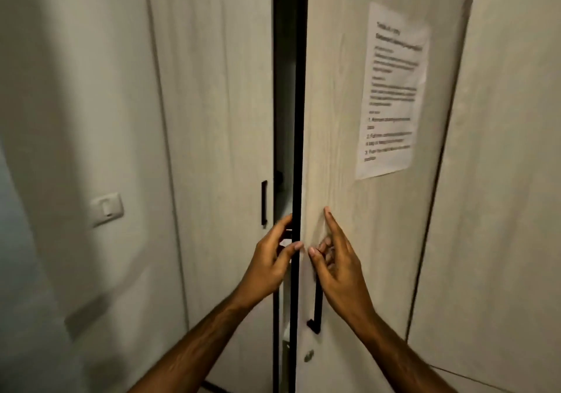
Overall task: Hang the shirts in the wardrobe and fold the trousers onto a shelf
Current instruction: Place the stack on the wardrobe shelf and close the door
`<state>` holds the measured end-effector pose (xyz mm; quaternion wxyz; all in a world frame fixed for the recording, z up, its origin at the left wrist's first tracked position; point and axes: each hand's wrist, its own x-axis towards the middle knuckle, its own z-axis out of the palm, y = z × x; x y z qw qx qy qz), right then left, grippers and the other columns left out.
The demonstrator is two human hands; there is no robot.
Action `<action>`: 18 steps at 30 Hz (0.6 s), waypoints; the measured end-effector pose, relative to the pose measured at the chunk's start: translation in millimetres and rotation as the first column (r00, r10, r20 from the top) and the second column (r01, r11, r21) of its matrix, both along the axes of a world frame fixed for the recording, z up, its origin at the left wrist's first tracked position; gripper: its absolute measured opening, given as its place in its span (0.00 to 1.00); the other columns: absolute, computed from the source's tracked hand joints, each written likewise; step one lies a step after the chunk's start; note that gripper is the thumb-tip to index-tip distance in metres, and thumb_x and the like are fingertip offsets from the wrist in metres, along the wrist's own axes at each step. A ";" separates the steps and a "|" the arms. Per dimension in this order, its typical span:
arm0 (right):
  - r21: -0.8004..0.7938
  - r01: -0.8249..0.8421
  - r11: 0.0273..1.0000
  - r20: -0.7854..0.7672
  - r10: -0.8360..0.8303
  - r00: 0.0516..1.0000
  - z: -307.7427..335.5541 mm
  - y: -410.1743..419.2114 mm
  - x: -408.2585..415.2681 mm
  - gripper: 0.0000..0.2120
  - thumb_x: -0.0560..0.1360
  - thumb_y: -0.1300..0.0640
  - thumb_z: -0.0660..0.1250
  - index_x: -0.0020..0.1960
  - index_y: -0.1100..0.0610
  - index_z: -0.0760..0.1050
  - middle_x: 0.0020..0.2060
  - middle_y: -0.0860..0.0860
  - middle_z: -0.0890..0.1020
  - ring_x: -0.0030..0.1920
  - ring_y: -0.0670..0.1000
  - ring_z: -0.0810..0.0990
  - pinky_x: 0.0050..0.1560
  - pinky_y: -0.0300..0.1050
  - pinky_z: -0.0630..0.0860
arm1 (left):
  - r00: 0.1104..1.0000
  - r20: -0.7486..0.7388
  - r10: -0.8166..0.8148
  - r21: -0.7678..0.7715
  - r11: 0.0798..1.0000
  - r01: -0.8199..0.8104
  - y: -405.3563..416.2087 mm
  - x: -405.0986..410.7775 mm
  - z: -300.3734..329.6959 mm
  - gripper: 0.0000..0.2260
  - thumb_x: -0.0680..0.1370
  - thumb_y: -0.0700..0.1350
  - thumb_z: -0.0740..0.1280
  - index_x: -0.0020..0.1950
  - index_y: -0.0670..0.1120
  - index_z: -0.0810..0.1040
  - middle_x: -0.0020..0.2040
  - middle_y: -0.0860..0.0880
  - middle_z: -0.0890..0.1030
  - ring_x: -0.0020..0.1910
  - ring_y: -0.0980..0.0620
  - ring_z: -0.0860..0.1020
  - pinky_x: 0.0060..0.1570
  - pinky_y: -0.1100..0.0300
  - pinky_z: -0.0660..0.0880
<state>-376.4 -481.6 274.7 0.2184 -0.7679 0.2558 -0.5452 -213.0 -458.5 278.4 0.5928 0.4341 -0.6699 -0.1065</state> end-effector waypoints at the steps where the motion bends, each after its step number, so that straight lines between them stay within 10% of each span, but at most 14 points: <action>1: 0.033 -0.042 0.999 -0.039 0.043 0.998 0.0 -10.8 18.4 0.36 0.81 0.51 0.64 0.78 0.34 0.46 0.38 0.50 0.76 0.38 0.50 0.80 0.45 0.44 0.81 | 0.998 -0.016 0.055 0.017 0.998 -0.054 -8.1 17.8 0.4 0.22 0.81 0.46 0.65 0.75 0.52 0.67 0.70 0.54 0.74 0.67 0.56 0.75 0.64 0.57 0.75; 8: 0.084 -0.046 0.995 -0.238 0.065 0.969 -3.0 -98.6 121.7 0.42 0.82 0.50 0.60 0.74 0.32 0.28 0.36 0.52 0.81 0.34 0.49 0.82 0.42 0.47 0.83 | 0.936 0.053 0.349 0.078 0.933 -0.352 -93.9 113.6 -4.0 0.24 0.80 0.51 0.69 0.73 0.58 0.65 0.69 0.56 0.69 0.69 0.58 0.69 0.70 0.54 0.69; 18: 0.010 0.041 0.999 -0.337 -0.035 0.941 -5.7 -207.5 190.4 0.46 0.82 0.51 0.62 0.73 0.37 0.23 0.37 0.54 0.81 0.35 0.49 0.82 0.41 0.45 0.83 | 0.989 -0.071 0.129 0.493 0.867 -0.078 -222.5 212.5 5.4 0.48 0.68 0.66 0.70 0.82 0.53 0.51 0.81 0.50 0.58 0.79 0.48 0.58 0.73 0.51 0.60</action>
